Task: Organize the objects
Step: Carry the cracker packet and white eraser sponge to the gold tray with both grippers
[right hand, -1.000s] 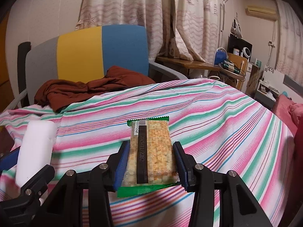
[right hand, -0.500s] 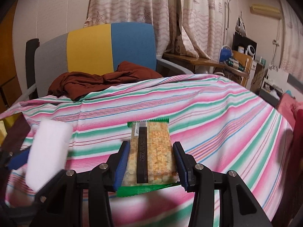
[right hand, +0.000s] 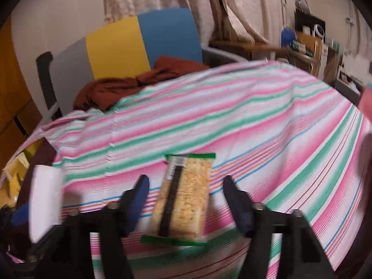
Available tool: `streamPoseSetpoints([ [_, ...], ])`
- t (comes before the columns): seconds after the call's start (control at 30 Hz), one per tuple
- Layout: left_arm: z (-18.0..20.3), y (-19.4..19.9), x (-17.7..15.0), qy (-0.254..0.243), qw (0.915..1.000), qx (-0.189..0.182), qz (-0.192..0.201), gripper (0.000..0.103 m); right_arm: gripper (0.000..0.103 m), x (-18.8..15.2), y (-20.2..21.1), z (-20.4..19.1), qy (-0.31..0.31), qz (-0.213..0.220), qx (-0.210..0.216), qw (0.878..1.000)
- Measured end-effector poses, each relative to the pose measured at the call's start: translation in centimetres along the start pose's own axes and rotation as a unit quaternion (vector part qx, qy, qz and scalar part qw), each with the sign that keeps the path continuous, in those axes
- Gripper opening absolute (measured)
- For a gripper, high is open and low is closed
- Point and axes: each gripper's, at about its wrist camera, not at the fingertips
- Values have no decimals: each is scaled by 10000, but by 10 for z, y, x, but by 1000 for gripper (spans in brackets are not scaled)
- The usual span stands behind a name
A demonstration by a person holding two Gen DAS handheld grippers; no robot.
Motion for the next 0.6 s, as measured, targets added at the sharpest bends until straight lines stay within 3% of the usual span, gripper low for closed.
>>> streamPoseSetpoints([
  [0.2, -1, -1, 1, 17, 10000, -29, -47, 61, 62, -8, -27, -11, 202, -484, -104, 9986],
  [0.3, 0, 1, 2, -34, 10000, -52, -15, 61, 48, -10, -25, -18, 497, -411, -230, 9977],
  [0.6, -7, 17, 12, 34, 9997, -37, 223, 61, 46, 1, 9, -28, 215, 0, 33, 9998],
])
Point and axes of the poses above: each gripper's, at about its wrist camera, not at the fingertips, and y roughly against the way its jaws point, z to its right, x to its top, and after that the axes turned 10 degrees about z, right-handed
